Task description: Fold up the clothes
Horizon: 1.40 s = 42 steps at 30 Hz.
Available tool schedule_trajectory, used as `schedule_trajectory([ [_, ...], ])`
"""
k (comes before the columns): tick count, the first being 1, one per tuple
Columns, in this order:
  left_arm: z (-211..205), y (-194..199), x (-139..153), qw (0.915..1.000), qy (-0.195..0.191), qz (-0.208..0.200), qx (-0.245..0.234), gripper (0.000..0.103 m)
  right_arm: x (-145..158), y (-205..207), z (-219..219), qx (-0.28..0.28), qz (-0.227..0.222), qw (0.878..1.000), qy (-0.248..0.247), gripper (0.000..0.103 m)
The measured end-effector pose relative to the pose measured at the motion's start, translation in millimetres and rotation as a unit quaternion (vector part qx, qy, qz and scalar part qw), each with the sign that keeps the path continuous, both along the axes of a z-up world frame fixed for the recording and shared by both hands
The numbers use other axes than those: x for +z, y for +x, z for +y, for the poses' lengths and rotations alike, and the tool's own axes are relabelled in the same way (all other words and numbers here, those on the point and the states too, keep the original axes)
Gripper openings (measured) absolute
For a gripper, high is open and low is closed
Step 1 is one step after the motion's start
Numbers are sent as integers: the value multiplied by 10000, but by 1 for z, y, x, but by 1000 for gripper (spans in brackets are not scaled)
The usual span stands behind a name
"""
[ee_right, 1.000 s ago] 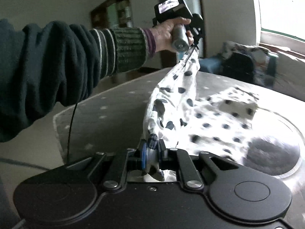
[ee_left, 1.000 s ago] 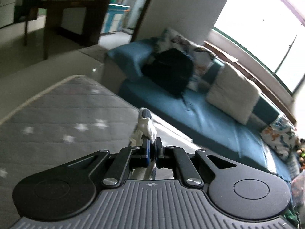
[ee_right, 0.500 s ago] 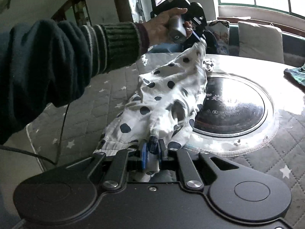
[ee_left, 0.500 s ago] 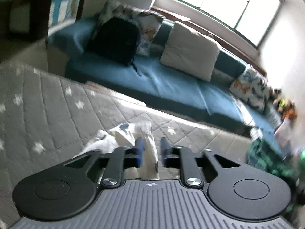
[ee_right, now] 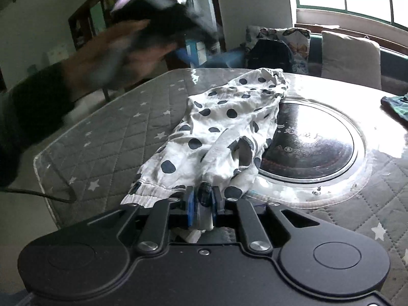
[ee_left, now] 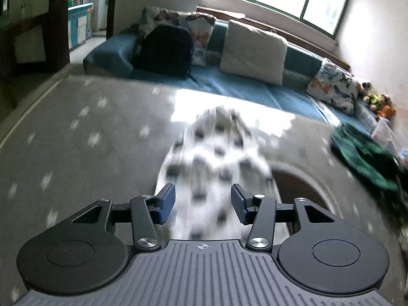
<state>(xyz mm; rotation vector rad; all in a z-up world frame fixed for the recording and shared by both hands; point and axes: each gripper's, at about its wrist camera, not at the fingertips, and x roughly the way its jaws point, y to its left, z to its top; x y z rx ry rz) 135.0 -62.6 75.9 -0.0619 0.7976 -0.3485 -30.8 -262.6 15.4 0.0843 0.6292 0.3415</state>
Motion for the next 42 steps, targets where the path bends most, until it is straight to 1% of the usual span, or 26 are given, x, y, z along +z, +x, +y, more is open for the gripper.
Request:
schedule_trajectory([
  [1, 4, -12, -1, 10000, 47, -26, -42, 53, 0, 0, -2, -25, 21, 10000, 58, 13],
  [2, 12, -42, -5, 9994, 259, -179, -142, 54, 0, 0, -3, -50, 41, 9999, 116, 13],
  [4, 21, -80, -12, 9975, 504, -438, -221, 58, 0, 1, -6, -111, 93, 9996, 237, 13],
  [6, 27, -113, -16, 9953, 602, -651, -384, 61, 0, 3, -9, -138, 164, 9991, 369, 13],
  [8, 33, -141, -21, 9936, 606, -793, -527, 65, 2, 5, -12, -132, 233, 9981, 562, 13],
  [12, 36, -179, -34, 9911, 532, -888, -838, 72, 5, 13, -18, -47, 519, 9927, 1084, 13],
  [14, 30, -189, -41, 9890, 664, -920, -946, 73, 8, 19, -22, -4, 664, 9881, 1391, 13],
  [15, 25, -195, -46, 9869, 813, -974, -1000, 73, 10, 22, -23, -15, 706, 9863, 1490, 13],
  [17, 18, -201, -52, 9836, 1007, -1064, -1049, 73, 11, 28, -22, -28, 762, 9859, 1493, 13],
  [18, 15, -202, -54, 9825, 1074, -1089, -1060, 73, 11, 31, -21, -44, 839, 9858, 1452, 17],
  [19, 10, -203, -57, 9801, 1192, -1135, -1109, 73, 9, 32, -21, -149, 952, 9853, 1413, 19],
  [21, 2, -206, -62, 9749, 1388, -1230, -1231, 73, 7, 31, -19, -143, 1038, 9860, 1301, 27],
  [22, 0, -208, -63, 9732, 1433, -1271, -1274, 73, 5, 29, -18, -219, 1078, 9861, 1249, 29],
  [24, -4, -209, -65, 9702, 1508, -1333, -1346, 74, 3, 28, -17, -199, 1135, 9852, 1268, 31],
  [27, -11, -209, -70, 9663, 1621, -1396, -1428, 74, 1, 32, -15, -139, 1289, 9811, 1433, 31],
  [29, -13, -211, -71, 9647, 1628, -1465, -1461, 74, 0, 37, -16, -189, 1453, 9763, 1594, 31],
  [30, -14, -212, -73, 9637, 1615, -1530, -1474, 74, 1, 39, -16, -192, 1478, 9752, 1638, 23],
  [31, -15, -212, -74, 9631, 1617, -1571, -1468, 74, 4, 41, -16, -176, 1498, 9737, 1710, 19],
  [34, -17, -207, -78, 9632, 1660, -1590, -1395, 75, 18, 46, -17, -99, 1467, 9691, 1982, 18],
  [37, -17, -204, -79, 9658, 1589, -1582, -1305, 75, 31, 49, -13, 8, 1421, 9655, 2184, 18],
  [40, -16, -199, -78, 9699, 1405, -1595, -1185, 75, 40, 52, -8, 76, 1343, 9660, 2210, 18],
  [42, -15, -195, -78, 9715, 1303, -1688, -1039, 75, 42, 53, -5, 101, 1321, 9658, 2227, 18],
])
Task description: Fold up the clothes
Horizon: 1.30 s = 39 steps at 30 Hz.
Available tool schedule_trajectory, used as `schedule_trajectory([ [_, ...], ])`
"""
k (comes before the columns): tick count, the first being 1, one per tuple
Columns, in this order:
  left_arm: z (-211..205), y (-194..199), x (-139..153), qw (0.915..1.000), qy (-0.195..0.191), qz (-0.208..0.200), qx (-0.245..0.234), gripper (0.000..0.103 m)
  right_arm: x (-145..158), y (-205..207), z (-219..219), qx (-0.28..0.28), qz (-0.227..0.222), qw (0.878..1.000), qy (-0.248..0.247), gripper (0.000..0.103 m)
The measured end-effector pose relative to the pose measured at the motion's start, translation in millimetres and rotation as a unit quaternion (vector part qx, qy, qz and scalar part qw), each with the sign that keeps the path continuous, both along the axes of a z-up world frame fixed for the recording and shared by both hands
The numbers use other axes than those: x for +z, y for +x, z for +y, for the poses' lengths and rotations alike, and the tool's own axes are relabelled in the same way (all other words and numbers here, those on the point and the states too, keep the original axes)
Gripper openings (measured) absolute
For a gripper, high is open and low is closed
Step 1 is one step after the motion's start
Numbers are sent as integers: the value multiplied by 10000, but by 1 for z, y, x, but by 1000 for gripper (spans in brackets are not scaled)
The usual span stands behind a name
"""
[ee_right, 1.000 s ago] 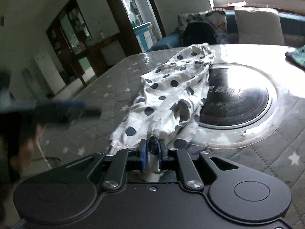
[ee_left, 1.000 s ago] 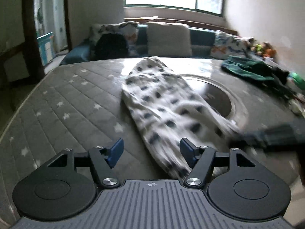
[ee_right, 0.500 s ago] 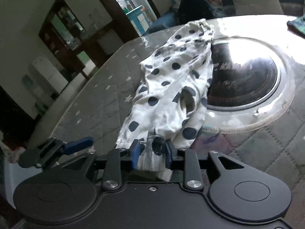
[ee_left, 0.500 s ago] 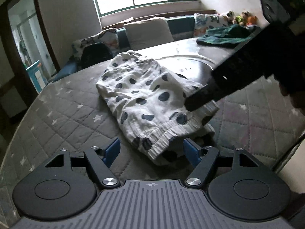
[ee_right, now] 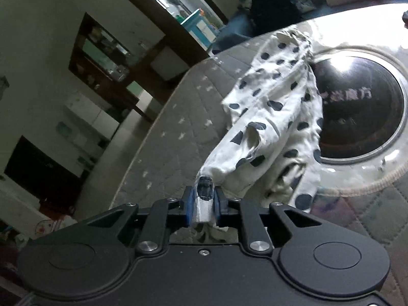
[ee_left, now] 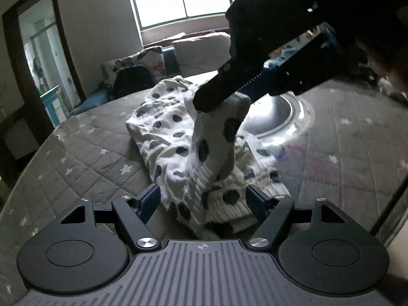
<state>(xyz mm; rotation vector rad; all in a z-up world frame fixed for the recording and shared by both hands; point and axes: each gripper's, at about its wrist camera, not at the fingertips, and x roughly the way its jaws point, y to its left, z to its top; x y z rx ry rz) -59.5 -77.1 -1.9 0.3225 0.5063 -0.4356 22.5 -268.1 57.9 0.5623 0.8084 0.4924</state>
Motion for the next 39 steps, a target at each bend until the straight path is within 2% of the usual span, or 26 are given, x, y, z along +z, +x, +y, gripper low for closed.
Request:
schedule_trajectory([
  [3, 0, 5, -4, 9998, 54, -67, 175, 74, 3, 0, 2, 41, -44, 10000, 30, 18],
  [6, 5, 15, -11, 9995, 66, 119, 282, 72, 8, -4, 2, 47, -145, 9999, -18, 18],
  [9, 6, 17, -14, 9994, 115, 114, 313, 70, 11, -5, 2, 78, -178, 9998, 38, 18],
  [11, 9, 23, -15, 9989, 17, 242, 404, 60, 12, -5, 4, 110, -215, 9997, 66, 18],
  [13, 14, 27, -15, 9982, -164, 400, 410, 40, 11, -6, 5, 107, -226, 9997, 70, 18],
  [14, 18, 29, -14, 9976, -286, 490, 397, 33, 10, -7, 5, 97, -222, 9997, 57, 18],
  [15, 21, 29, -15, 9973, -331, 527, 384, 22, 9, -7, 4, 80, -219, 9997, 40, 18],
  [16, 24, 28, -15, 9971, -356, 549, 381, 18, 5, -7, 2, 14, -210, 9998, -23, 18],
  [22, 34, 17, -10, 9978, -215, 471, 402, 13, -8, -18, -9, -174, -163, 9997, -71, 11],
  [28, 39, 9, -4, 9974, -55, 559, 460, 13, -29, -24, -4, -97, 105, 9997, -177, 11],
  [29, 41, 8, -3, 9972, -47, 578, 473, 13, -31, -24, -3, -94, 112, 9996, -231, 13],
  [30, 40, 7, -1, 9971, -24, 588, 492, 13, -33, -25, -2, -95, 125, 9995, -282, 21],
  [33, 34, 3, 3, 9975, 89, 554, 419, 13, -43, -21, 2, -145, 254, 9992, -254, 35],
  [35, 31, 1, 3, 9979, 173, 512, 366, 13, -46, -18, 6, -161, 227, 9990, -339, 37],
  [38, 32, 2, 3, 9976, 153, 551, 387, 13, -48, -18, 13, -115, 170, 9974, -687, 35],
  [39, 32, 2, 3, 9975, 137, 568, 397, 13, -48, -19, 14, -93, 145, 9971, -747, 23],
])
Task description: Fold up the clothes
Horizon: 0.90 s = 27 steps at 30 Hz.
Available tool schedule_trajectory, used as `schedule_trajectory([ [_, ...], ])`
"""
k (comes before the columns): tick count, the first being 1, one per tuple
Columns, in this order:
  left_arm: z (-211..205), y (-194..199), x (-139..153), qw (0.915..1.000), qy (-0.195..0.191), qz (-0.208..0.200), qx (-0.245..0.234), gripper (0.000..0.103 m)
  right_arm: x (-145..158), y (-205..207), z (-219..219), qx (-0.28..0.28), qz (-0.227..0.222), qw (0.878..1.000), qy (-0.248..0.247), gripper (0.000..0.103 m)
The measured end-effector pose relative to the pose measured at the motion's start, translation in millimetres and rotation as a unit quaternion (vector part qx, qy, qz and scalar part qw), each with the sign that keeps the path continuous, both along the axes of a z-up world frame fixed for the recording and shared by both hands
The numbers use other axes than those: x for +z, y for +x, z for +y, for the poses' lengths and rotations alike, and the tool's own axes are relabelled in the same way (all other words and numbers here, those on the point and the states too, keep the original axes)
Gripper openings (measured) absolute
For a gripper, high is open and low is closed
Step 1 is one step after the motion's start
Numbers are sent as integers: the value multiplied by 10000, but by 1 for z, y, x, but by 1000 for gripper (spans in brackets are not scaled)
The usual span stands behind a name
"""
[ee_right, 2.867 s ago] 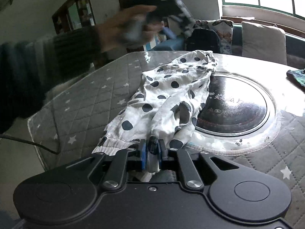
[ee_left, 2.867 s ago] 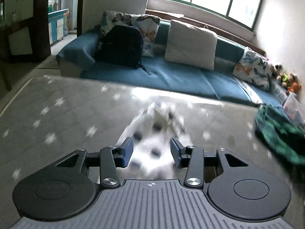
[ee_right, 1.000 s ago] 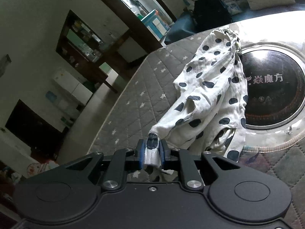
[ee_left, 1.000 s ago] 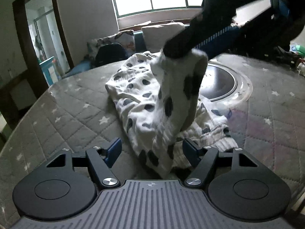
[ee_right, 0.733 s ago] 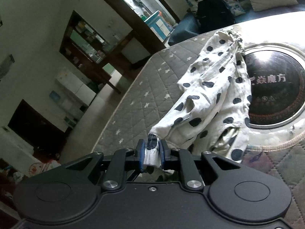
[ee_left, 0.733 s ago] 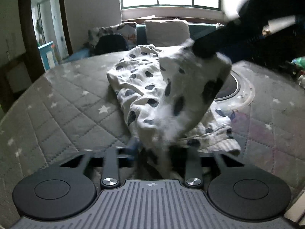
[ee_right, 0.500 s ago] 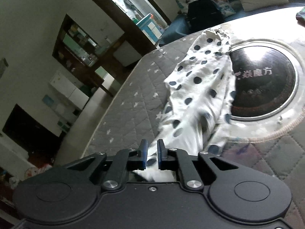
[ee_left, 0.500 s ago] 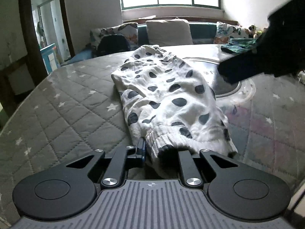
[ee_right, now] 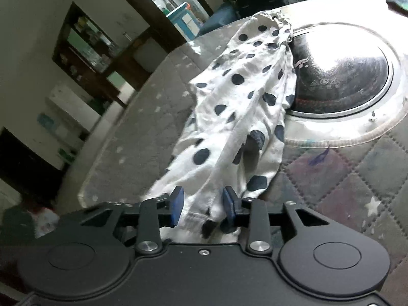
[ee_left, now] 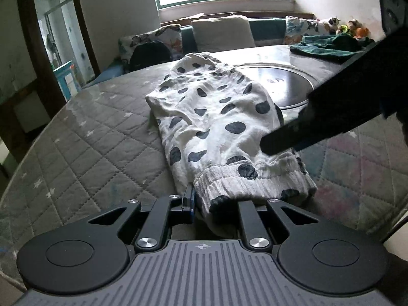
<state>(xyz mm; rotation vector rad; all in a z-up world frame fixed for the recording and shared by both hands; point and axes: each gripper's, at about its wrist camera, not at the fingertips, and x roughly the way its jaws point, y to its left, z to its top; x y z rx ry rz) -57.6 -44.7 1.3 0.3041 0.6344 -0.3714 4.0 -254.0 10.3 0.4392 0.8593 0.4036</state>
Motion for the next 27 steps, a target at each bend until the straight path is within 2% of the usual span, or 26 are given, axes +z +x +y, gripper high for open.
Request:
schedule_trajectory([
  [2, 6, 0, 1, 9999, -86, 95, 1, 13, 3, -2, 1, 95, -68, 9998, -158, 16],
  [4, 9, 1, 1, 9998, -142, 164, -24, 16, 4, -4, 0, 152, -83, 9994, -311, 16],
  [5, 8, 2, 2, 9998, -105, 160, -52, 18, -2, -4, -5, 215, -5, 9989, -419, 16],
  [7, 6, 3, 4, 9998, -11, 146, -105, 30, -9, -3, -6, 253, 122, 9984, -496, 16],
  [9, 8, 4, 8, 9995, 5, 226, -203, 38, -7, -6, -11, 268, 135, 9985, -465, 17],
  [11, 12, 6, 13, 9987, -32, 363, -348, 40, 2, -8, -20, 312, 149, 9986, -389, 26],
  [16, 26, 11, 30, 9950, -210, 736, -647, 54, 35, -11, -35, 377, -342, 9974, -505, 27],
  [21, 37, 10, 44, 9930, -444, 828, -716, 55, 58, 4, -44, 248, -802, 9937, -743, 27],
  [25, 36, 14, 63, 9898, -949, 675, -818, 55, 62, 30, -35, 281, -972, 9908, -904, 27],
  [27, 26, 19, 71, 9891, -1005, 540, -928, 55, 56, 47, -26, 326, -879, 9911, -942, 27],
])
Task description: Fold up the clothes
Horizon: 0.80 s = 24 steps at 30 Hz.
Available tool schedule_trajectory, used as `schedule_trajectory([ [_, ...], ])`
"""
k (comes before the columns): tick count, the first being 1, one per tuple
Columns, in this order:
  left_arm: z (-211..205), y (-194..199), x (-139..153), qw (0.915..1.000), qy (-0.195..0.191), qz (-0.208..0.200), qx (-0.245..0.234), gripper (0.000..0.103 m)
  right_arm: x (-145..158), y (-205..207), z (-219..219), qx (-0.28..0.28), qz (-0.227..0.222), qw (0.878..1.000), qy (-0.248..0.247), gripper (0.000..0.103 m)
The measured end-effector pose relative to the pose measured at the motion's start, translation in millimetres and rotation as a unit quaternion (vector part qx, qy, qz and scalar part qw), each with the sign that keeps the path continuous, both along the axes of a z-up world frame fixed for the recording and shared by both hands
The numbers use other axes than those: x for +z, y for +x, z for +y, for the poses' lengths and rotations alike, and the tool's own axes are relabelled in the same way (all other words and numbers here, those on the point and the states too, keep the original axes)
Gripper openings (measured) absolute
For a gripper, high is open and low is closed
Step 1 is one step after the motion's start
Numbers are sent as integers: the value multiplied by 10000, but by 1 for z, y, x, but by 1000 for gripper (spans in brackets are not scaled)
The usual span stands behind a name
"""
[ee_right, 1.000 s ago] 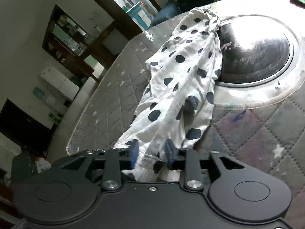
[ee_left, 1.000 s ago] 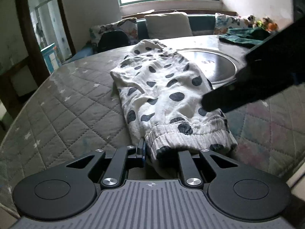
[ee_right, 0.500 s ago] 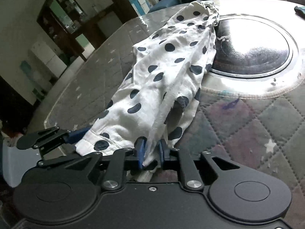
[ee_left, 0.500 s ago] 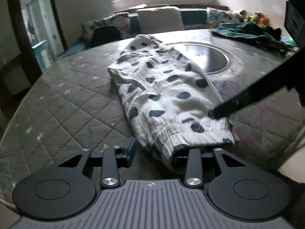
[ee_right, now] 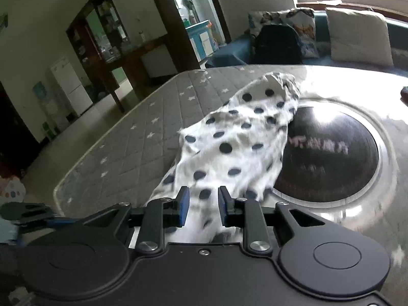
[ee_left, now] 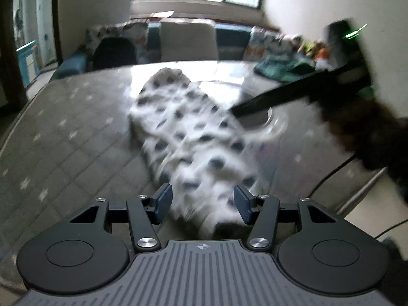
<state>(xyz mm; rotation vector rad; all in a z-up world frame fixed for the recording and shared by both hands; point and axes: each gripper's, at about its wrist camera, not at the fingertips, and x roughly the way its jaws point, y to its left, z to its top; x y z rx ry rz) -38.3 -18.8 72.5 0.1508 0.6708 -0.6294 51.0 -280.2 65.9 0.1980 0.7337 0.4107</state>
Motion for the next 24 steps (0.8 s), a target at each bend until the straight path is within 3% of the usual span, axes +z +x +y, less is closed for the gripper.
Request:
schedule_trajectory([
  [7, -41, 23, 3, 9988, -22, -241, -428, 55, -35, 32, 13, 120, 463, 9985, -255, 27],
  [11, -59, 46, -19, 9984, 39, 87, -562, 55, -53, 37, 1, 1, 705, 9972, -233, 26],
  [17, -74, 64, -44, 9966, 102, 335, -749, 56, -36, 42, -7, -50, 506, 9983, -288, 27],
  [24, -74, 75, -69, 9944, -37, 705, -786, 57, -20, 101, -1, -199, 313, 9983, -445, 29],
])
